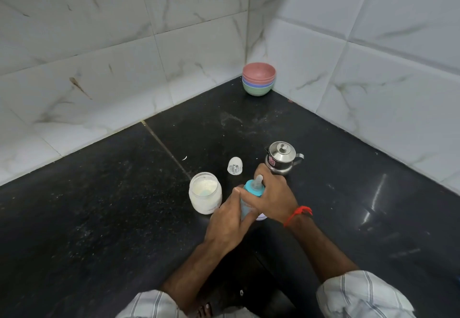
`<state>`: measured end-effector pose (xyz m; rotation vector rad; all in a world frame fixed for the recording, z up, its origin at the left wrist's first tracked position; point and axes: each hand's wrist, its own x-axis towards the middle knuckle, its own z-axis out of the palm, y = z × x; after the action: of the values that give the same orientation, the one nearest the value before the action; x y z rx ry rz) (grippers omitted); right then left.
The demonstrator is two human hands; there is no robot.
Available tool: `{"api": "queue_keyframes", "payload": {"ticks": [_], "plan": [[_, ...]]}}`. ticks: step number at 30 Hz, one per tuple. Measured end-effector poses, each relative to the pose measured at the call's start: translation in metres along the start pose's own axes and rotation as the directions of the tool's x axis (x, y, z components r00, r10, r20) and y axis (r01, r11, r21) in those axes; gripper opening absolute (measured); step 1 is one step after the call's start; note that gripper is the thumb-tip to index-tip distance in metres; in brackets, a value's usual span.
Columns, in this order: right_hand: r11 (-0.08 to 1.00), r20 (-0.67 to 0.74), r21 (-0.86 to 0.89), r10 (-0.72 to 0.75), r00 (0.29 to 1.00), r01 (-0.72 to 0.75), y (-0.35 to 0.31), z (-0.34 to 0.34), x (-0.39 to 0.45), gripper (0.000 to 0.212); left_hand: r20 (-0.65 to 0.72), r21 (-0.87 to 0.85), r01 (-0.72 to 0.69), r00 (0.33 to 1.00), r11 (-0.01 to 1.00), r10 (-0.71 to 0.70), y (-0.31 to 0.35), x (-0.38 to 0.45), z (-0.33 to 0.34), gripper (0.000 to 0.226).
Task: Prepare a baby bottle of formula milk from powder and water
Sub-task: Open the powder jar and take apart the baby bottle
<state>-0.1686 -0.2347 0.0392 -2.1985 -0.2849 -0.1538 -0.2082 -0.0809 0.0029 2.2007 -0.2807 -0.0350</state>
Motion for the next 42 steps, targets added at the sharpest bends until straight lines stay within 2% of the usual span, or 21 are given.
{"api": "queue_keyframes", "payload": {"ticks": [4,7,10,14,17,19,21,23,24,26,28,29,31,33,36,38,40,42], "plan": [[0.996,0.036,0.028,-0.084,0.996,0.083,-0.001,-0.005,0.003,0.054,0.081,-0.052,-0.006,0.997,0.999,0.010,0.003,0.002,-0.010,0.062],[0.986,0.158,0.018,-0.168,0.973,0.168,0.000,-0.012,0.008,0.049,0.179,-0.084,-0.005,0.984,0.996,0.020,0.000,0.004,-0.019,0.061],[0.968,0.335,0.038,-0.244,0.910,0.246,-0.001,-0.020,0.015,0.040,0.234,-0.099,-0.001,0.972,0.995,0.024,-0.005,0.004,-0.025,0.058],[0.960,0.463,0.102,-0.278,0.842,0.260,-0.008,-0.034,0.024,0.030,0.201,-0.110,0.014,0.979,0.994,0.008,-0.008,0.002,-0.028,0.058],[0.970,0.603,0.166,-0.241,0.760,0.177,-0.008,-0.043,0.029,0.042,0.191,-0.066,0.013,0.982,0.998,-0.001,-0.009,0.002,-0.030,0.063],[0.990,0.612,0.088,-0.141,0.778,0.110,-0.010,-0.042,0.029,0.049,0.161,-0.018,0.032,0.987,0.999,-0.028,-0.011,0.001,-0.030,0.062],[0.992,0.514,-0.080,-0.040,0.857,0.094,-0.010,-0.037,0.029,0.046,0.132,0.044,0.045,0.990,0.998,-0.050,-0.012,0.000,-0.030,0.060],[0.974,0.457,-0.206,0.011,0.889,0.093,-0.011,-0.037,0.029,0.048,0.123,0.113,0.050,0.990,0.992,-0.064,-0.012,-0.002,-0.031,0.061],[0.973,0.482,-0.203,0.002,0.876,0.110,-0.012,-0.038,0.029,0.045,0.129,0.142,0.051,0.989,0.988,-0.069,-0.012,-0.003,-0.032,0.061],[0.981,0.596,-0.105,-0.067,0.800,0.160,-0.015,-0.045,0.030,0.035,0.137,0.161,0.057,0.987,0.985,-0.079,-0.014,-0.006,-0.032,0.064],[0.991,0.690,-0.015,-0.089,0.719,0.137,-0.020,-0.049,0.030,0.052,0.134,0.153,0.069,0.987,0.986,-0.090,-0.016,-0.009,-0.033,0.065],[0.995,0.707,-0.013,-0.061,0.704,0.099,-0.023,-0.050,0.030,0.061,0.133,0.161,0.070,0.987,0.985,-0.092,-0.017,-0.011,-0.033,0.065],[0.993,0.697,-0.100,0.021,0.717,0.067,-0.026,-0.047,0.028,0.069,0.130,0.176,0.069,0.987,0.982,-0.092,-0.015,-0.012,-0.033,0.066],[0.977,0.664,-0.177,0.029,0.747,0.120,-0.025,-0.044,0.029,0.053,0.128,0.183,0.076,0.987,0.980,-0.100,-0.013,-0.014,-0.032,0.065],[0.971,0.663,-0.164,-0.020,0.748,0.172,-0.025,-0.048,0.034,0.033,0.131,0.207,0.098,0.983,0.973,-0.127,-0.012,-0.017,-0.034,0.067],[0.976,0.594,-0.114,-0.083,0.800,0.185,-0.021,-0.059,0.043,0.037,0.111,0.219,0.127,0.982,0.967,-0.154,-0.014,-0.021,-0.037,0.066],[0.982,0.464,-0.083,-0.114,0.879,0.171,-0.011,-0.067,0.051,0.044,0.064,0.193,0.164,0.982,0.967,-0.179,-0.018,-0.029,-0.041,0.063],[0.990,0.345,-0.098,-0.057,0.937,0.096,0.004,-0.065,0.054,0.050,-0.038,0.133,0.201,0.980,0.970,-0.198,-0.023,-0.039,-0.045,0.063]]}}
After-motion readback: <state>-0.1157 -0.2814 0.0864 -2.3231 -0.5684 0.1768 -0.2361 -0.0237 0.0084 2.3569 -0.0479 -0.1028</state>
